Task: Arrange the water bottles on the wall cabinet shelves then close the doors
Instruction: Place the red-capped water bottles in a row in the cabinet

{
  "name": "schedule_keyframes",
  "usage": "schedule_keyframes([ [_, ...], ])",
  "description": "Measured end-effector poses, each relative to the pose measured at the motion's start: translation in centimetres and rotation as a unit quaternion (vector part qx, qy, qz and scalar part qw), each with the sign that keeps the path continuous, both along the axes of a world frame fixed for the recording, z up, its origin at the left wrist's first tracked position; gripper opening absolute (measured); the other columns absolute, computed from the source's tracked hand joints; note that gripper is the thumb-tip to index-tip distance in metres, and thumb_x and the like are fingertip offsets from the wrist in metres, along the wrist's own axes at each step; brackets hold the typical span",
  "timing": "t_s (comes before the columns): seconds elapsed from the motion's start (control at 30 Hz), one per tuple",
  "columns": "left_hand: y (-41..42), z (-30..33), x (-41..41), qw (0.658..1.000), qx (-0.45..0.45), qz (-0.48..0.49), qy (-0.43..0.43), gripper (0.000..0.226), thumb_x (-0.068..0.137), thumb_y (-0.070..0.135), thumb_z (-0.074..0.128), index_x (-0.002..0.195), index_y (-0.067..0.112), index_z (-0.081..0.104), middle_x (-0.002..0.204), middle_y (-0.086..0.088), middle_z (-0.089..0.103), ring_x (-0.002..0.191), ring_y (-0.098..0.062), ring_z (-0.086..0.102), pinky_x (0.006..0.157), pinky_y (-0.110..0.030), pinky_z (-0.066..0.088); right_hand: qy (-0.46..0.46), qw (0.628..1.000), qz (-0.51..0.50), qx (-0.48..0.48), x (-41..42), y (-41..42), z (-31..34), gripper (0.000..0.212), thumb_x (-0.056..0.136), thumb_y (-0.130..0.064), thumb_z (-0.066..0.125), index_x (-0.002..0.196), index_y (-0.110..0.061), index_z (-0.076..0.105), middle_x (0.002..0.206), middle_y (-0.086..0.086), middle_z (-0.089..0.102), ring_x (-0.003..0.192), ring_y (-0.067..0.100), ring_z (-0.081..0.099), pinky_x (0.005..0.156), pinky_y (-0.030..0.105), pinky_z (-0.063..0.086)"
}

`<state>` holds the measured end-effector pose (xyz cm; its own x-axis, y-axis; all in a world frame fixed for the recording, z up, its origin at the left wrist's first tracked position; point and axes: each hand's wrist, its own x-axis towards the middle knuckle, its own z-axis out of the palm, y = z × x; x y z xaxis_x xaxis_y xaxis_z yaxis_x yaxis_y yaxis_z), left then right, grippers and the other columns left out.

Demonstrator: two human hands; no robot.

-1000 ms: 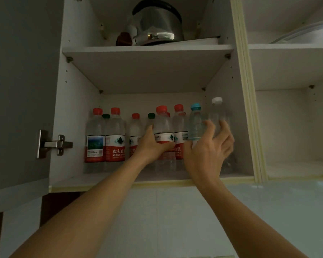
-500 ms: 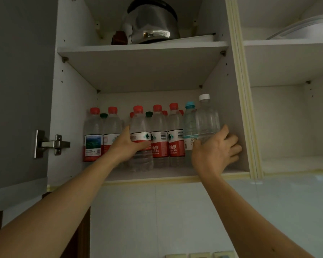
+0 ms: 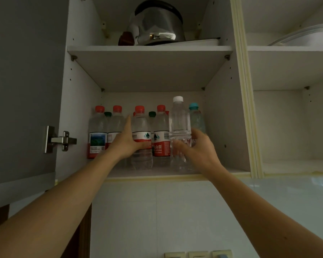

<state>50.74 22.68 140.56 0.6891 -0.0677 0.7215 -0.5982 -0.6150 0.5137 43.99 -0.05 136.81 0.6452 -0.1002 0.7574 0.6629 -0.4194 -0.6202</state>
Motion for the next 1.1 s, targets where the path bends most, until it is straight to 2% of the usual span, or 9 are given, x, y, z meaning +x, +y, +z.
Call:
schedule_keyframes([
  [0.07, -0.2, 0.0, -0.2, 1.000, 0.022, 0.018, -0.008, 0.130, 0.075, 0.039, 0.086, 0.155, 0.046, -0.016, 0.163, -0.005, 0.030, 0.138, -0.029, 0.046, 0.108, -0.047, 0.042, 0.031, 0.999, 0.038, -0.022, 0.1, 0.1, 0.3, 0.045, 0.090, -0.035, 0.074, 0.130, -0.021, 0.058, 0.116, -0.003, 0.071, 0.102, 0.013, 0.070, 0.096, 0.045, 0.057],
  [0.13, -0.2, 0.0, -0.2, 0.997, 0.059, 0.033, -0.025, 0.128, 0.077, 0.038, 0.084, 0.152, 0.052, -0.019, 0.164, -0.007, 0.029, 0.139, -0.030, 0.046, 0.109, -0.050, 0.042, 0.053, 0.996, 0.049, -0.053, 0.4, 0.2, 0.9, 0.041, 0.090, -0.032, 0.073, 0.127, -0.021, 0.058, 0.112, -0.002, 0.073, 0.101, 0.015, 0.071, 0.098, 0.047, 0.056],
  [0.3, 0.5, -0.1, 0.8, 0.982, 0.133, 0.114, -0.068, 0.110, 0.083, 0.039, 0.079, 0.155, 0.052, -0.004, 0.165, -0.013, 0.018, 0.147, -0.036, 0.031, 0.114, -0.054, 0.036, 0.077, 0.986, 0.036, -0.146, 1.5, 1.5, 2.7, 0.025, 0.091, -0.026, 0.074, 0.114, -0.023, 0.067, 0.107, -0.002, 0.075, 0.100, 0.017, 0.071, 0.098, 0.046, 0.056],
  [0.4, 1.0, -0.4, 1.5, 0.956, 0.173, 0.211, -0.110, 0.103, 0.086, 0.040, 0.077, 0.157, 0.046, 0.003, 0.161, -0.014, 0.022, 0.146, -0.039, 0.024, 0.113, -0.057, 0.033, 0.081, 0.980, 0.029, -0.178, 2.4, 2.6, 3.1, 0.033, 0.091, -0.025, 0.075, 0.122, -0.020, 0.067, 0.114, 0.001, 0.073, 0.107, 0.020, 0.068, 0.100, 0.045, 0.054],
  [0.53, 1.9, -1.0, 2.3, 0.940, 0.187, 0.246, -0.141, 0.095, 0.087, 0.038, 0.076, 0.158, 0.039, 0.013, 0.156, -0.009, 0.031, 0.140, -0.034, 0.028, 0.110, -0.054, 0.031, 0.082, 0.975, 0.009, -0.207, 3.9, 3.9, 3.6, 0.036, 0.089, -0.028, 0.077, 0.123, -0.020, 0.069, 0.112, 0.001, 0.073, 0.106, 0.020, 0.068, 0.099, 0.041, 0.055],
  [0.83, 2.2, -1.3, 2.6, 0.951, 0.161, 0.207, -0.164, 0.083, 0.091, 0.032, 0.072, 0.156, 0.034, 0.022, 0.153, -0.007, 0.033, 0.138, -0.032, 0.027, 0.112, -0.053, 0.028, 0.080, 0.968, -0.043, -0.235, 6.4, 6.6, 3.9, 0.031, 0.087, -0.029, 0.077, 0.115, -0.017, 0.069, 0.104, 0.001, 0.073, 0.091, 0.016, 0.067, 0.081, 0.029, 0.054],
  [0.97, 1.7, -1.3, 2.2, 0.954, 0.140, 0.158, -0.212, 0.069, 0.099, 0.043, 0.055, 0.158, 0.032, 0.022, 0.155, -0.003, 0.032, 0.141, -0.026, 0.025, 0.114, -0.048, 0.028, 0.058, 0.967, -0.049, -0.242, 5.8, 6.0, 3.8, 0.034, 0.084, -0.031, 0.081, 0.113, -0.018, 0.069, 0.094, -0.004, 0.071, 0.082, 0.010, 0.066, 0.067, 0.023, 0.050],
  [1.03, 1.4, -1.3, 2.2, 0.957, 0.139, 0.131, -0.218, 0.073, 0.098, 0.054, 0.050, 0.159, 0.034, 0.016, 0.160, -0.002, 0.029, 0.145, -0.027, 0.022, 0.115, -0.050, 0.026, 0.051, 0.971, -0.027, -0.233, 5.0, 4.9, 3.7, 0.036, 0.085, -0.034, 0.079, 0.116, -0.021, 0.067, 0.090, -0.008, 0.069, 0.081, 0.008, 0.067, 0.066, 0.021, 0.051],
  [1.1, 1.2, -1.4, 2.2, 0.961, 0.157, 0.111, -0.201, 0.084, 0.092, 0.070, 0.047, 0.159, 0.042, 0.003, 0.164, -0.001, 0.022, 0.149, -0.029, 0.015, 0.117, -0.055, 0.020, -0.019, 0.975, -0.079, -0.209, 4.2, 3.2, 3.6, 0.036, 0.090, -0.034, 0.074, 0.122, -0.020, 0.064, 0.094, -0.008, 0.066, 0.086, 0.008, 0.065, 0.072, 0.023, 0.055],
])
